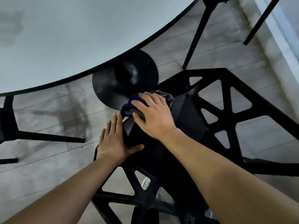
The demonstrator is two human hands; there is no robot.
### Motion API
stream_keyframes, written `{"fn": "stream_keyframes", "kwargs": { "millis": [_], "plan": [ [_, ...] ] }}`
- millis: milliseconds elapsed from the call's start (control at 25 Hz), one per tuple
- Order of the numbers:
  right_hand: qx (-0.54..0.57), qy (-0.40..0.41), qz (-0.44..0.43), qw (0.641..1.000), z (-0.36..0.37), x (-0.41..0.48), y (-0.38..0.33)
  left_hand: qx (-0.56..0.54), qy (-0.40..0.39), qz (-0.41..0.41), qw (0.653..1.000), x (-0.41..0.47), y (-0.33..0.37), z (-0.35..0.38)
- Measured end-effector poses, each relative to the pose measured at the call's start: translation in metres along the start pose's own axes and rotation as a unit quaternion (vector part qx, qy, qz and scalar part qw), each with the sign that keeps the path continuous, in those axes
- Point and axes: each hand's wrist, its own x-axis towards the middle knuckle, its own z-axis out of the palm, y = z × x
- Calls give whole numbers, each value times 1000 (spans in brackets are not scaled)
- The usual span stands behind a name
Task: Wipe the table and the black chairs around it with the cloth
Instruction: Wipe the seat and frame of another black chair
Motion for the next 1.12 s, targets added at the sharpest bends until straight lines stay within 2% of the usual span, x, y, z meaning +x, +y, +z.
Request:
{"fn": "stream_keyframes", "kwargs": {
  "millis": [80,160,240,360,560,720,920,1040,1120],
  "plan": [
    [-37,-20,-23,999,-13,15,20,-5,4,13,1000,-1,-5,-2],
    [-71,26,52,996,-29,22,57,1,36,54,998,2,-9,-2],
    [-73,64,149,984,-34,10,84,48,98,141,984,9,-9,3],
    [-56,69,180,980,-21,-12,80,113,116,238,958,23,-5,14],
    [-79,98,283,951,-21,-33,54,124,142,231,955,28,-10,23],
    [-98,104,236,961,-20,-59,58,116,147,245,951,29,-6,20],
    [-35,158,253,954,13,-66,45,110,162,261,945,31,-13,26],
    [18,216,308,926,28,-82,11,93,165,276,942,36,-15,28],
    [54,202,375,903,49,-106,-46,89,160,280,942,38,-16,28]
  ]
}}
